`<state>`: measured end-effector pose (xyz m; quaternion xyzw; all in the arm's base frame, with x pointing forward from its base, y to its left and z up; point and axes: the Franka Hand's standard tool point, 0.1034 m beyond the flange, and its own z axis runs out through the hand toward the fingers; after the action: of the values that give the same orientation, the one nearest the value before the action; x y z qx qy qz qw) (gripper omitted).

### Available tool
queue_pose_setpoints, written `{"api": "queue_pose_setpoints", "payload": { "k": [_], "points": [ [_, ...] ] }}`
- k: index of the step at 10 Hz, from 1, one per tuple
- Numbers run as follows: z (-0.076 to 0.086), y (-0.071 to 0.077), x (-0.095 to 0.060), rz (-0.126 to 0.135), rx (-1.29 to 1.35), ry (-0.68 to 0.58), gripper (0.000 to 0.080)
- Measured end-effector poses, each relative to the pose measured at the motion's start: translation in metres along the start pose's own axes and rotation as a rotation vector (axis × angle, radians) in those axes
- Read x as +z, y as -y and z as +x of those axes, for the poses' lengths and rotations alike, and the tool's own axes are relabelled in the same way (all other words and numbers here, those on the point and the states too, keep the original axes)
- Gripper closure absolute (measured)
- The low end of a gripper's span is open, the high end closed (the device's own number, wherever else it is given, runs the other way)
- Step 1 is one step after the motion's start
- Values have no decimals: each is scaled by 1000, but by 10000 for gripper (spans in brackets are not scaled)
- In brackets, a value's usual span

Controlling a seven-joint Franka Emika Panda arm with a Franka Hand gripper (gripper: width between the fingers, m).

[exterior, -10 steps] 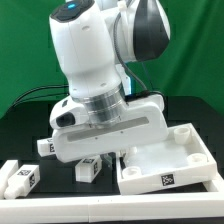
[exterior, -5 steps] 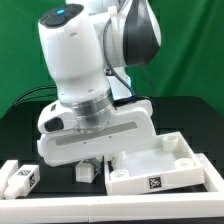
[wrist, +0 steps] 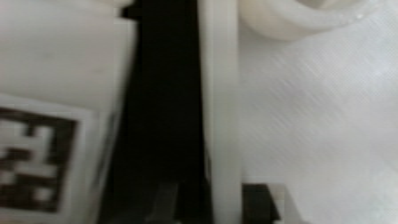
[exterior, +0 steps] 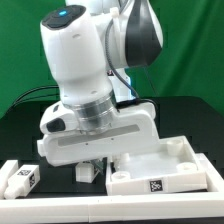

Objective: Assemble one leg

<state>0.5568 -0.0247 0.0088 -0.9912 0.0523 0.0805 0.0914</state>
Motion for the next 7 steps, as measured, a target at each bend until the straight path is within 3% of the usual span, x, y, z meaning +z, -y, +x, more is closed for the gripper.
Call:
{"api": "queue_pose_setpoints", "payload": {
  "k": [4, 5, 6, 7],
  "points": [
    [20, 3, -7, -28, 29, -38, 745],
    [26, 6, -11, -42, 16, -56, 745],
    [28, 9, -12, -82, 3, -57, 741],
    [28, 9, -13, -100, 9, -48, 741]
  ]
}}
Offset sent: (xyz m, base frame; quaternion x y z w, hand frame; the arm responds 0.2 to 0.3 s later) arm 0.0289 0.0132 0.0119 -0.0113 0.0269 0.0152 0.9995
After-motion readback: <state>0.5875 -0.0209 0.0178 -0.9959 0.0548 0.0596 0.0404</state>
